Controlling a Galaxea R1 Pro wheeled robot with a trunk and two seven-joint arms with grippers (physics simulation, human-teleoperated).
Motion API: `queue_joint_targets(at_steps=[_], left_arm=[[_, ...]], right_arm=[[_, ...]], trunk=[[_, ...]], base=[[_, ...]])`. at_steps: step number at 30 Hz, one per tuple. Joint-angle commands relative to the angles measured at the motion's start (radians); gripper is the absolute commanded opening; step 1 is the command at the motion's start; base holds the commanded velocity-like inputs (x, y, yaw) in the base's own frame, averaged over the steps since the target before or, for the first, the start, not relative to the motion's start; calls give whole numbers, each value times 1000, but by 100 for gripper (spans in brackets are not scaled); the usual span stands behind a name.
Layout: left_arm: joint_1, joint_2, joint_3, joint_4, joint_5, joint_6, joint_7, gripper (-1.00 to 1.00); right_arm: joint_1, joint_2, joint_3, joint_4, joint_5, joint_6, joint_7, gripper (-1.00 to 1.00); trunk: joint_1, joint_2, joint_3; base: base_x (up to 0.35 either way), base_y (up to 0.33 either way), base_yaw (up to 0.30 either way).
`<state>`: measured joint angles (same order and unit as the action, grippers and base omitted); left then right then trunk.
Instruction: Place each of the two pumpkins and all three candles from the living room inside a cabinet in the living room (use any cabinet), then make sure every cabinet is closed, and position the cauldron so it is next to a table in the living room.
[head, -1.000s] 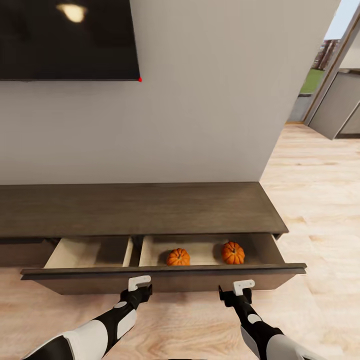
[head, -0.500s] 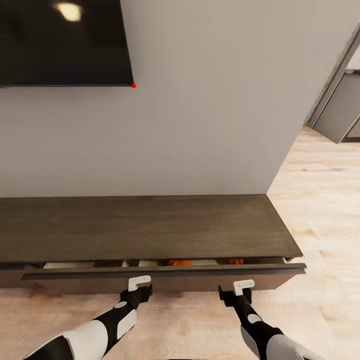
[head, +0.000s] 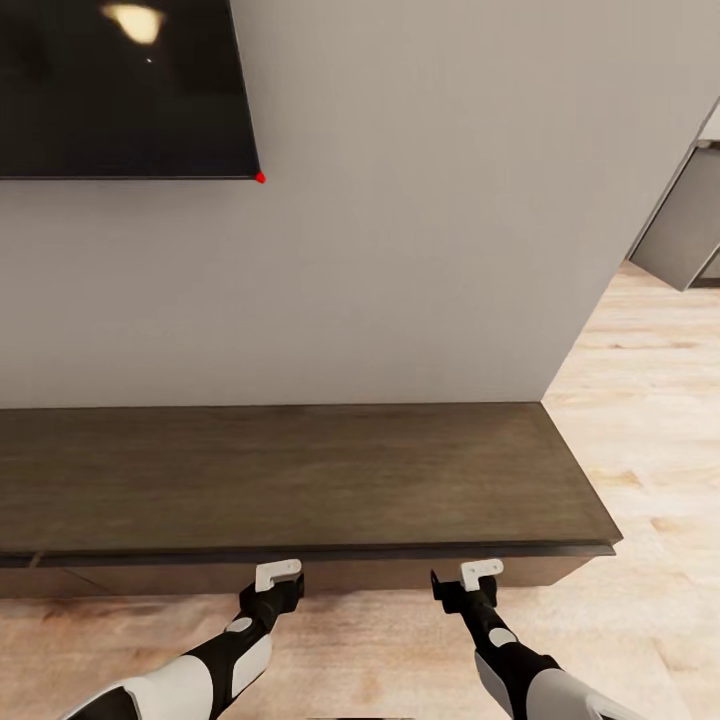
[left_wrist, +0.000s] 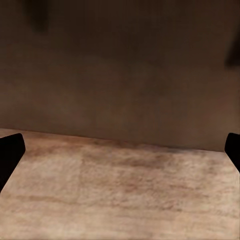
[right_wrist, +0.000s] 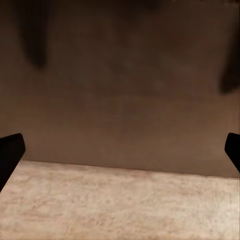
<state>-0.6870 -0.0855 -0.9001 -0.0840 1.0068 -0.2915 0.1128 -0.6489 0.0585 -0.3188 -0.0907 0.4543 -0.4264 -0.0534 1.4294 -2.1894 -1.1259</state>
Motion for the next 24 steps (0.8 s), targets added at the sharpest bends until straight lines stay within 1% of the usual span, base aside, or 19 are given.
queue_joint_targets(at_steps=[1, 4, 15, 20, 21, 24], left_arm=[[-35, 0, 3, 3, 13, 77, 1, 100], [-35, 0, 3, 3, 13, 77, 1, 100], [-35, -1, 3, 2, 14, 78, 1, 100], [-33, -2, 5, 4, 21, 80, 3, 100], [-29, -2, 5, 5, 22, 81, 2, 100], [3, -2, 6, 7, 21, 82, 1, 100]], right_arm=[[0, 0, 0, 0, 0, -1, 0, 100], [0, 1, 0, 0, 1, -3, 1, 100], [0, 1, -2, 0, 0, -3, 4, 100], [0, -3, -3, 3, -1, -3, 4, 100], [1, -5, -3, 4, -1, -3, 4, 100], [2, -7, -3, 26, 1, -2, 5, 100]], trunk=[[0, 0, 0], [0, 0, 0], [0, 0, 0], [0, 0, 0], [-4, 7, 3], [-15, 28, 13]], base=[[0, 0, 0], [-146, 0, 0], [-310, 0, 0], [-63, 0, 0], [-11, 0, 0], [-5, 0, 0]])
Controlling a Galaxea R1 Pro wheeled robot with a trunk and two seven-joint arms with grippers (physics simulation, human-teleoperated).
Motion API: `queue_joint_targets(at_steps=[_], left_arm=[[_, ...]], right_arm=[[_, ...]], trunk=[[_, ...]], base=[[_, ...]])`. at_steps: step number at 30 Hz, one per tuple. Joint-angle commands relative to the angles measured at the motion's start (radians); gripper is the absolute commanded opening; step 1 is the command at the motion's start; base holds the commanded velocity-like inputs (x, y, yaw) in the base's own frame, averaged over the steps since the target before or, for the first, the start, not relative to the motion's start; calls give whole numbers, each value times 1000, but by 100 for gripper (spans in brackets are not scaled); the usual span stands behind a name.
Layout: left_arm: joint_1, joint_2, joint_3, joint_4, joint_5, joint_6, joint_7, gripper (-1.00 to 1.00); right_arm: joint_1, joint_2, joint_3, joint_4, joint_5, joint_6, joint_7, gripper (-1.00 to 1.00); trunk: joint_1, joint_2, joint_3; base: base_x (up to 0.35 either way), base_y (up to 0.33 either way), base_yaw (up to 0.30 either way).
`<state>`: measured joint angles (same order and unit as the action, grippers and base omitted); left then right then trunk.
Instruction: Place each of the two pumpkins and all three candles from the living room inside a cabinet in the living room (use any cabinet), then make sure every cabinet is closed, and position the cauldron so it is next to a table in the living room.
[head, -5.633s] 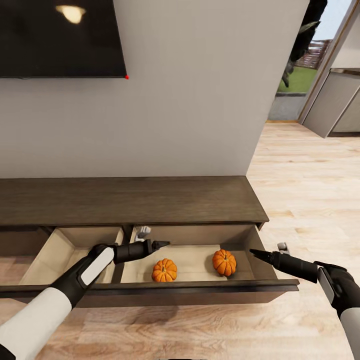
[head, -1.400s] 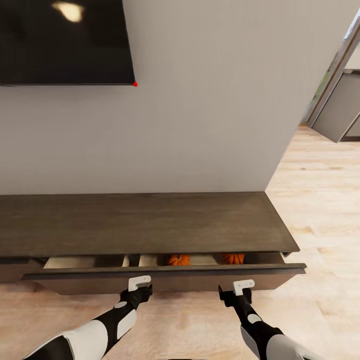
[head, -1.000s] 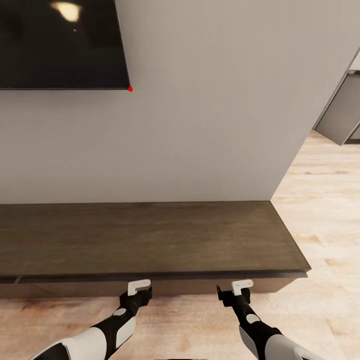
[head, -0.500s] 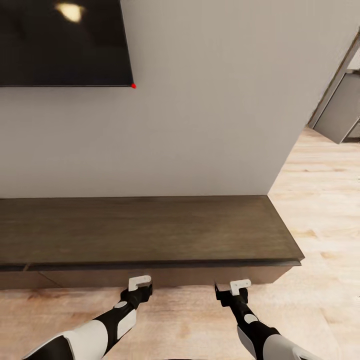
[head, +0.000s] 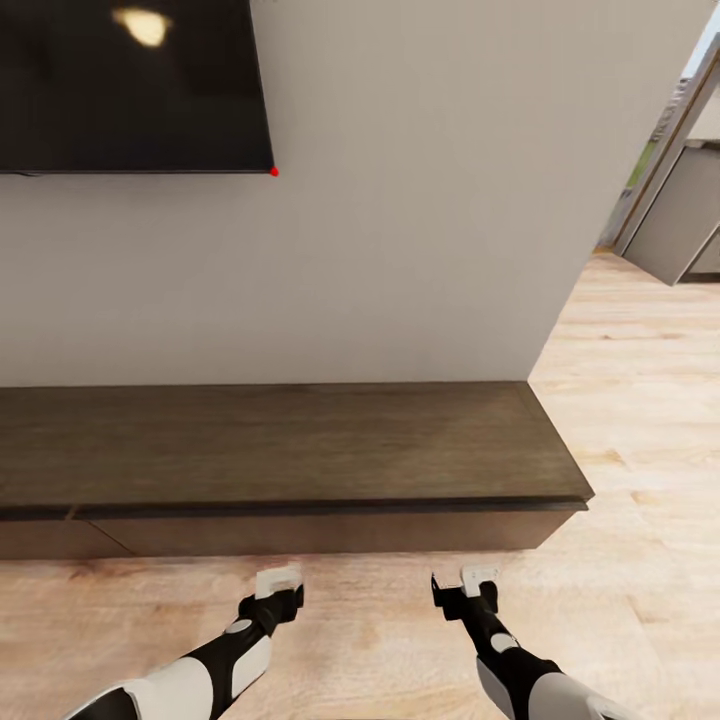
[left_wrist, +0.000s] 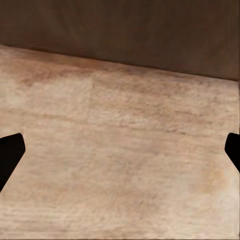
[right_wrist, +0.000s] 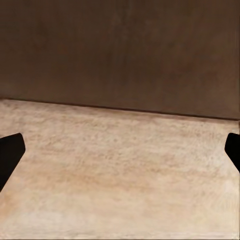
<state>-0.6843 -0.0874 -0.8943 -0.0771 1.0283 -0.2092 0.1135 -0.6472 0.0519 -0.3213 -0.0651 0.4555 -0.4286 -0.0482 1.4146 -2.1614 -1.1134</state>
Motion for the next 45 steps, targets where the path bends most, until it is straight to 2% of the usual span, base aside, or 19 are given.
queue_joint_targets(at_steps=[1, 5, 9, 16, 24, 31, 35, 45], left_arm=[[13, 0, 0, 0, 0, 0, -1, 100], [52, 1, 0, 3, -2, 1, -1, 100], [107, 2, 0, 13, -2, 3, -1, 100], [139, 3, 0, 48, -2, 7, -1, 100], [171, 6, 0, 54, -2, 7, -1, 100], [198, 7, 0, 82, -3, 7, 6, 100], [238, 7, 0, 119, -4, 6, 6, 100], [306, 7, 0, 124, -3, 5, 5, 100]], right_arm=[[0, -1, 0, 16, 1, 0, 0, 100], [4, -2, 1, 60, -2, 2, 1, 100], [81, -3, 1, 78, -4, 4, -4, 100], [161, -1, 1, 80, -7, 9, -7, 100], [201, 1, 1, 94, -7, 14, -1, 100], [207, 0, 1, 100, -13, 16, -8, 100], [266, -6, 1, 124, -14, 17, -6, 100], [324, -11, 1, 135, -11, 19, -7, 100]], trunk=[[-4, 7, 3], [-19, 35, 16], [-35, 63, 28], [-61, 112, 50], [-92, 168, 75], [-119, 217, 97], [-134, 245, 110], [-173, 315, 141]], base=[[-2, 0, 0], [0, 0, 0], [0, 0, 0], [0, 0, 0], [0, 0, 0], [0, 0, 0], [0, 0, 0], [0, 0, 0]])
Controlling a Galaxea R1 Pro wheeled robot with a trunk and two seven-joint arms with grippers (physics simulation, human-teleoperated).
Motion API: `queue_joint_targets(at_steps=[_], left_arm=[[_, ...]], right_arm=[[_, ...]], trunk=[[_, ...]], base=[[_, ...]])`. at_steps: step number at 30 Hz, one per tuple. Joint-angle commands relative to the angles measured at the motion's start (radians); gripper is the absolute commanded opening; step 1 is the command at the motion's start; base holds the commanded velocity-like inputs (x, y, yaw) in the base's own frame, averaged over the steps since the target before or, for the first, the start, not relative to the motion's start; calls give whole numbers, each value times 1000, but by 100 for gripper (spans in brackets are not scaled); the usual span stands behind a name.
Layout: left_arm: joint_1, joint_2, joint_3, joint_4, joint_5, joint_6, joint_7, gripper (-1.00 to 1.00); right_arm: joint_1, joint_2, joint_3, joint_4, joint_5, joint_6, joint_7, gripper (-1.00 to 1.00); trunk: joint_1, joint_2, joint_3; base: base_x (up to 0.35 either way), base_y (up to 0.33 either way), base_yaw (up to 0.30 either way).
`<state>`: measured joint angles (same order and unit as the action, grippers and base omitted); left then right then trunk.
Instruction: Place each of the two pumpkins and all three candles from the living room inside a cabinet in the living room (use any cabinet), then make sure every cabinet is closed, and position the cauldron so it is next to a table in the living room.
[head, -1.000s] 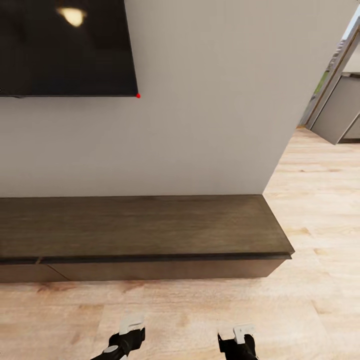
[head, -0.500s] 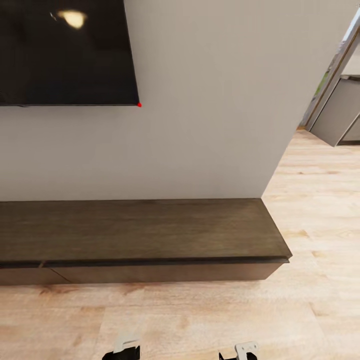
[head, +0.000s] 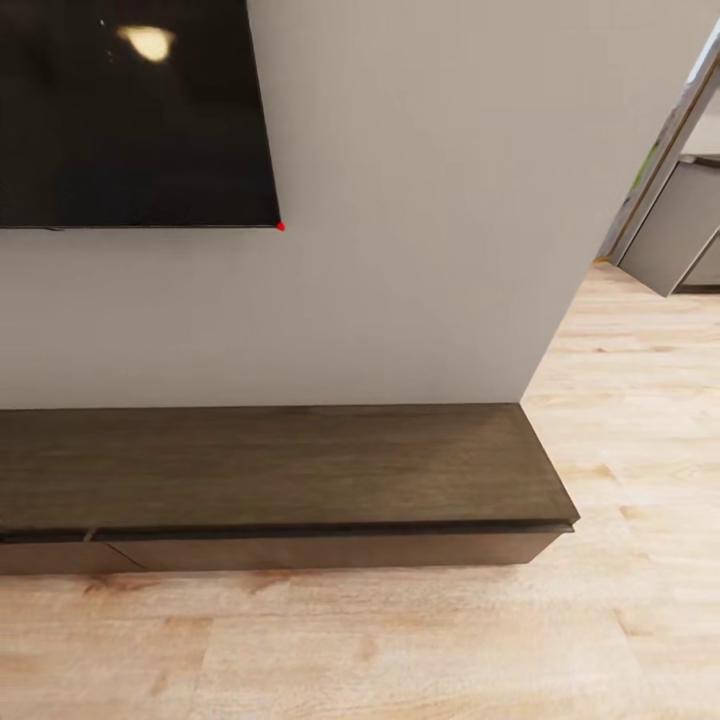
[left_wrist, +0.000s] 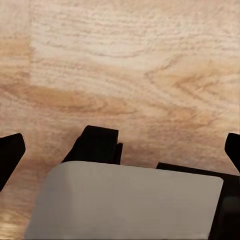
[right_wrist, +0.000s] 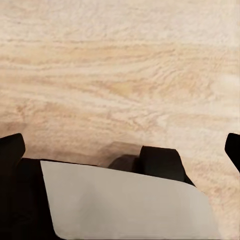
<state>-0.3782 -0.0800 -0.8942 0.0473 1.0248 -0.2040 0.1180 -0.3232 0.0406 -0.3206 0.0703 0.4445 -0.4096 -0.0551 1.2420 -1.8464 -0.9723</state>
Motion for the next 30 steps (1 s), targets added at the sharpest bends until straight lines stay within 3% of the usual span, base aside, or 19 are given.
queue_joint_targets(at_steps=[1, 12, 30], left_arm=[[9, 0, 0, 0, 0, 0, -1, 100], [44, -1, 0, 0, 0, 1, -3, 100], [47, 0, 0, -2, 0, 2, 0, 100]], right_arm=[[4, 0, 0, 0, 0, 0, 0, 100], [10, -1, 0, -1, -1, 0, 1, 100], [10, -1, 0, -1, -1, 0, 0, 100]], trunk=[[-4, 7, 3], [-46, 84, 38], [-115, 210, 94]], base=[[0, 0, 0], [0, 0, 0], [0, 0, 0]])
